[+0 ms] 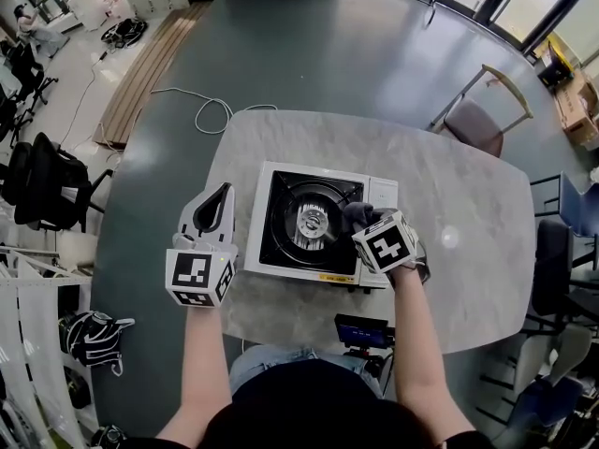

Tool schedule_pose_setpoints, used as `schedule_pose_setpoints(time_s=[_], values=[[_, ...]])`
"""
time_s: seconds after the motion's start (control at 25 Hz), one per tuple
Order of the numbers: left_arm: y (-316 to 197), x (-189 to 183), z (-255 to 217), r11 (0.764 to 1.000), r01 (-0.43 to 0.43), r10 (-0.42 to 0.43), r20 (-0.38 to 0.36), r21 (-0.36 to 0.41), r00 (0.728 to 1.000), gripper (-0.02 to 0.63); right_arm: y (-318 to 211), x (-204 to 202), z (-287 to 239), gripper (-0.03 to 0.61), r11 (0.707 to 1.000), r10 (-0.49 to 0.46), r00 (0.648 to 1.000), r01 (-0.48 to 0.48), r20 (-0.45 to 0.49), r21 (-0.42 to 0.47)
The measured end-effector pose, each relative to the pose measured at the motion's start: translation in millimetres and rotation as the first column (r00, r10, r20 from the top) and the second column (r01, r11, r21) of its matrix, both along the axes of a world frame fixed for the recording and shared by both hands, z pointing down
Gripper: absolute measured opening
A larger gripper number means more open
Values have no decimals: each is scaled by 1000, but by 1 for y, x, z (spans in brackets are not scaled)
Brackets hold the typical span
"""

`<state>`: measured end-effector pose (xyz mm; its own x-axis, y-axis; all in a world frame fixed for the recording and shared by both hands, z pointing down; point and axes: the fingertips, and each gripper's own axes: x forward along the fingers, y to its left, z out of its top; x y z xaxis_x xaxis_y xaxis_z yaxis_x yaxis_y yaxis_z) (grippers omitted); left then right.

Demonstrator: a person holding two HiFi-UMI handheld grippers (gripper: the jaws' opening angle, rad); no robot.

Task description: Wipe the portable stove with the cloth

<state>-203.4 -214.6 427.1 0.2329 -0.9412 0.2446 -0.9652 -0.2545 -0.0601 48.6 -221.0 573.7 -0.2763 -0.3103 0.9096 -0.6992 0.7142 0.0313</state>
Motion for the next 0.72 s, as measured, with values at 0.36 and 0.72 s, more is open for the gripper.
schedule_pose_setpoints(time_s=[0.36,0.72], values=[[1,-6,-4,1000,4,-4,-3,13,1000,11,-26,-1,-3,124,997,45,999,-46,12,63],[3,-8,-8,999,2,-2,-16,32,1000,11,-68,-6,-73,124,980,-21,995,1,95,199]])
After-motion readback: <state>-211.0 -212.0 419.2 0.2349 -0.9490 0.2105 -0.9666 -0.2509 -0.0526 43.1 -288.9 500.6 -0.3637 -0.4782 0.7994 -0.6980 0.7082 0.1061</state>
